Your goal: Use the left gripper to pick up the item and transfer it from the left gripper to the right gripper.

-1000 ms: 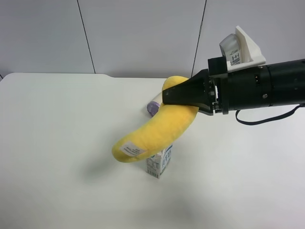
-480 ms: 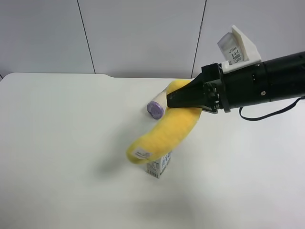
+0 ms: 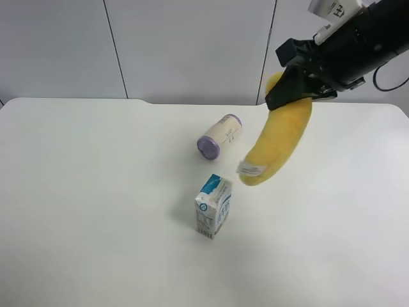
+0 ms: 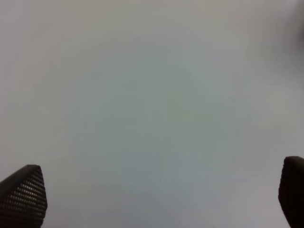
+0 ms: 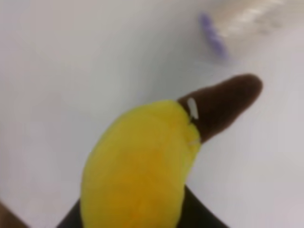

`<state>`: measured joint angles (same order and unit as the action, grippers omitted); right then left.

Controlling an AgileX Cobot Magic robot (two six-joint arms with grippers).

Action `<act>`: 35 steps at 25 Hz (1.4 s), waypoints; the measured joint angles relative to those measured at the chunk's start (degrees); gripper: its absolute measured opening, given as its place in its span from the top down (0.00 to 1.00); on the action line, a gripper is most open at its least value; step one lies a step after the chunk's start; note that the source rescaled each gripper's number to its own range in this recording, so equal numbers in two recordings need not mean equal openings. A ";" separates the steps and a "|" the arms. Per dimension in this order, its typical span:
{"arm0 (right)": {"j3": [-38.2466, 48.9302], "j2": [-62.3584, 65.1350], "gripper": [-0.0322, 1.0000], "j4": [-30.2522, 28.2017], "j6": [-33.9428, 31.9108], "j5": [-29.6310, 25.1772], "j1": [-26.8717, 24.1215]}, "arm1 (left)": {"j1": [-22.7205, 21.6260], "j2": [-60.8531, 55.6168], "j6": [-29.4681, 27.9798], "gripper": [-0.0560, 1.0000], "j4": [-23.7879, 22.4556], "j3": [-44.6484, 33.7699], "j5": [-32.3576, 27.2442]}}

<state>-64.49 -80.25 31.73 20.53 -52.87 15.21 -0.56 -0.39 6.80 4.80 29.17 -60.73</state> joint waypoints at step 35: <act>-8.22 -28.54 0.97 -39.02 -24.93 0.20 0.00 | -0.80 0.00 0.00 0.00 0.00 0.00 0.00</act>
<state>-72.71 -108.79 -7.29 -4.40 -52.67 15.21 -1.36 -0.39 6.80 4.80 29.17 -60.73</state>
